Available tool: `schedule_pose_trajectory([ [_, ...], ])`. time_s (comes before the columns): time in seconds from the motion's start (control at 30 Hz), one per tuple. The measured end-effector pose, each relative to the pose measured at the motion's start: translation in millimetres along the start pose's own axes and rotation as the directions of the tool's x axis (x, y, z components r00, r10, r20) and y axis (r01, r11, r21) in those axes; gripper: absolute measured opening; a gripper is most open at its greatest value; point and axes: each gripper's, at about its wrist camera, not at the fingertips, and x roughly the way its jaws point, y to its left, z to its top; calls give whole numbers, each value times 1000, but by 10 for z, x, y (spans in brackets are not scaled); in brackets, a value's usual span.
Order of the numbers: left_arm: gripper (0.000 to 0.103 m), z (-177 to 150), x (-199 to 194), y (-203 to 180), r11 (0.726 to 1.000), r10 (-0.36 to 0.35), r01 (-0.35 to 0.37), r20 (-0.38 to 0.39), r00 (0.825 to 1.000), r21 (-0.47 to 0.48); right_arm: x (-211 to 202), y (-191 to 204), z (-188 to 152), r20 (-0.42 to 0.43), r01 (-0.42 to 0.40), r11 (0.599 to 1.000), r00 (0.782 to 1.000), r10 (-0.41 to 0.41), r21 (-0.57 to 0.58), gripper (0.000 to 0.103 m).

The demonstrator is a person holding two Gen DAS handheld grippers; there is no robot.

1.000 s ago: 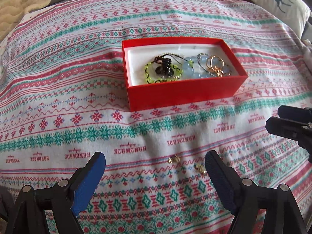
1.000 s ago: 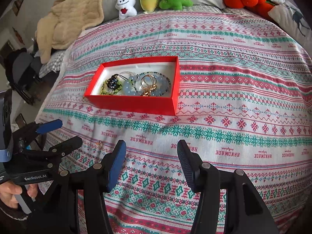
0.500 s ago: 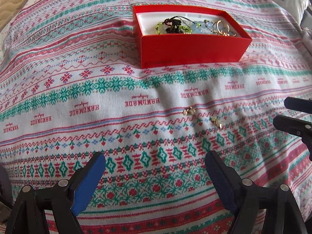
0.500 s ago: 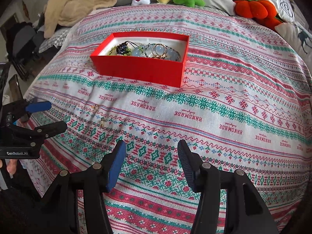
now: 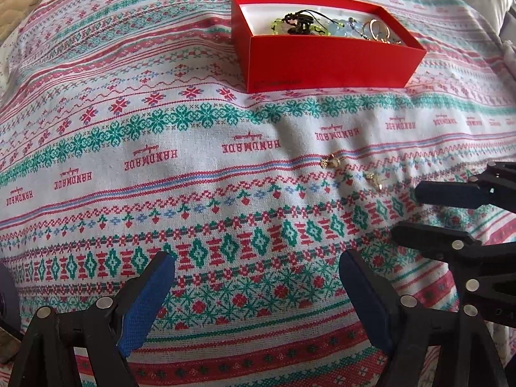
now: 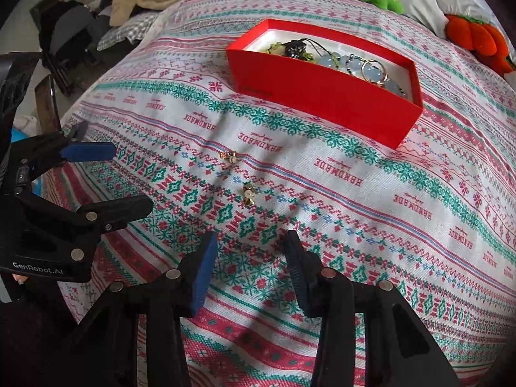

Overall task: Organize jewelry
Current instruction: 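Grasp a gold stud with the right tool while the left tool grasps another gold stud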

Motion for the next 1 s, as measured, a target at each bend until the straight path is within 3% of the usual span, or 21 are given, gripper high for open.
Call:
schedule_pose_trajectory([
  [0.53, 87, 16, -33, -86, 999, -29, 29, 14, 999, 15, 234, 61, 267, 11, 2, 1000, 1000, -2, -1, 6],
  [0.63, 83, 33, -42, -121, 998, -59, 58, 24, 998, 23, 195, 48, 265, 11, 2, 1000, 1000, -3, 9, 5],
  [0.73, 74, 60, -44, -173, 994, -107, 106, 31, 994, 32, 129, -14, 245, 19, 6, 1000, 1000, -6, 19, 5],
  [0.9, 38, 133, 43, -267, 979, -205, 205, 17, 979, 18, -29, -190, 184, 39, 6, 998, 999, -8, 59, 5],
  [1.0, 27, 178, 162, -319, 968, -251, 251, -7, 968, -5, -103, -300, 133, 40, 2, 996, 999, -5, 88, 5],
])
